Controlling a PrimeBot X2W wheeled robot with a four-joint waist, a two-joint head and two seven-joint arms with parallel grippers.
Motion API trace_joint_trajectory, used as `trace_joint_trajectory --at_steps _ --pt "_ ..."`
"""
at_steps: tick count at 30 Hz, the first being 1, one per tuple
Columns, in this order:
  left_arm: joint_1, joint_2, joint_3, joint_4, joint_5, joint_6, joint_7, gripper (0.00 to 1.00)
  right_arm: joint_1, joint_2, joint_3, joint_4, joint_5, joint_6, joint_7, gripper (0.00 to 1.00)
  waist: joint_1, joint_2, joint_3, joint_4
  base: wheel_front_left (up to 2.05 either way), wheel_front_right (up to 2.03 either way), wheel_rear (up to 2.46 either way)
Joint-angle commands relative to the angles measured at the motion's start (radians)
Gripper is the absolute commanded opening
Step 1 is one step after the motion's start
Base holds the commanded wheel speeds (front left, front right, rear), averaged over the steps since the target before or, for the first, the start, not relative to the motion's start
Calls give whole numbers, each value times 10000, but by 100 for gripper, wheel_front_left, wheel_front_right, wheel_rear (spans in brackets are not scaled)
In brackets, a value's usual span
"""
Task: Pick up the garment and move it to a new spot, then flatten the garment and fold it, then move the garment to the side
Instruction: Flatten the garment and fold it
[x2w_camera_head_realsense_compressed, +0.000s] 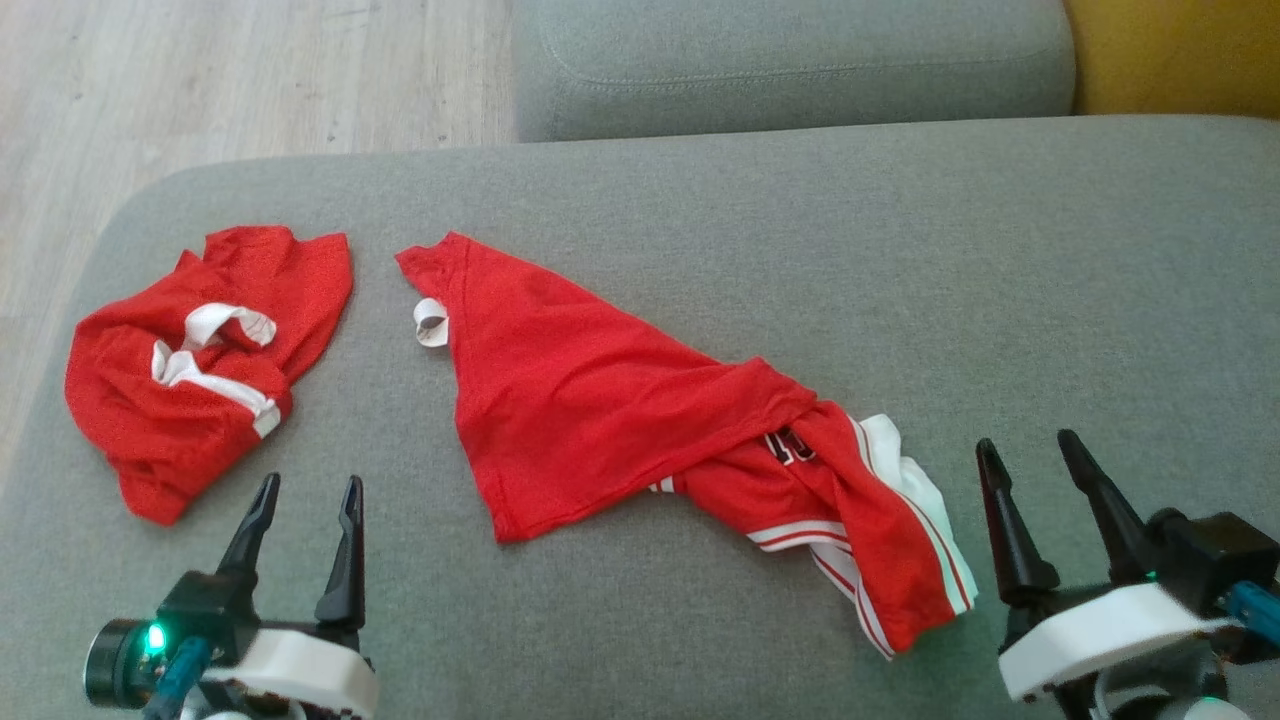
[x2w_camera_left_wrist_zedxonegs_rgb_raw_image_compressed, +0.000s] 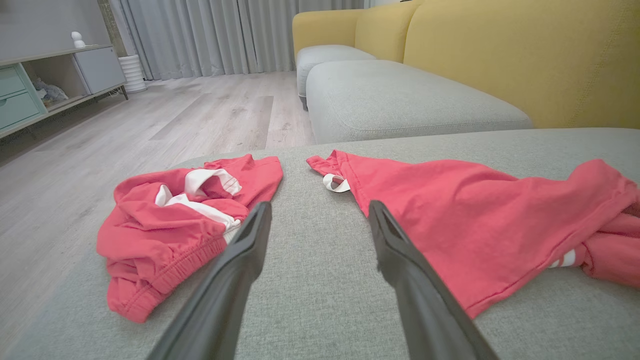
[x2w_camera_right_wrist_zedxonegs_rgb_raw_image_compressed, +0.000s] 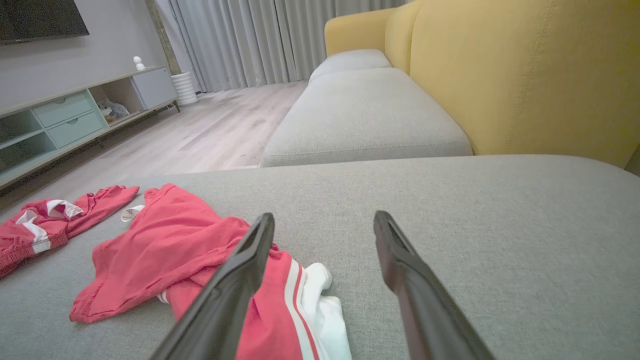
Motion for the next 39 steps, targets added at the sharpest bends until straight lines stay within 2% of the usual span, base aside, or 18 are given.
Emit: trace_joint_trajectory --at_steps 1,9,16,22,23,24,29,39 --pt "-519 296 399 -297 58 91 -31 100 -317 -53 78 -212 2 -7 20 100 0 -1 55 3 0 0 0" --pt "-885 223 274 -301 168 124 -59 100 -521 -152 -526 1422 -239 -7 178 100 0 -1 401 210 0 0 0" --pt "-1275 50 98 -54 245 52 -249 100 -1246 -233 31 3687 98 -7 -21 100 0 -1 634 478 0 0 0" --pt "-1602 -124 19 167 247 46 -410 100 -2114 -174 276 5620 405 -7 317 100 0 -1 864 590 0 0 0" --pt "-1634 -143 5 211 247 53 -412 100 -2194 -170 382 5812 480 -7 448 65 0 -1 893 601 0 0 0" --pt "-1665 -164 -6 247 242 55 -418 100 -2264 -170 481 5961 562 -7 573 0 0 -1 913 608 0 0 0" --pt "-1792 -235 -25 360 228 82 -504 100 -2528 -501 543 5901 705 -7 575 0 0 -1 993 647 0 0 0" --pt "-1947 -310 -31 434 197 152 -645 100 -3566 -1679 -814 4234 -198 -7 -159 0 0 -1 1177 626 0 0 0"
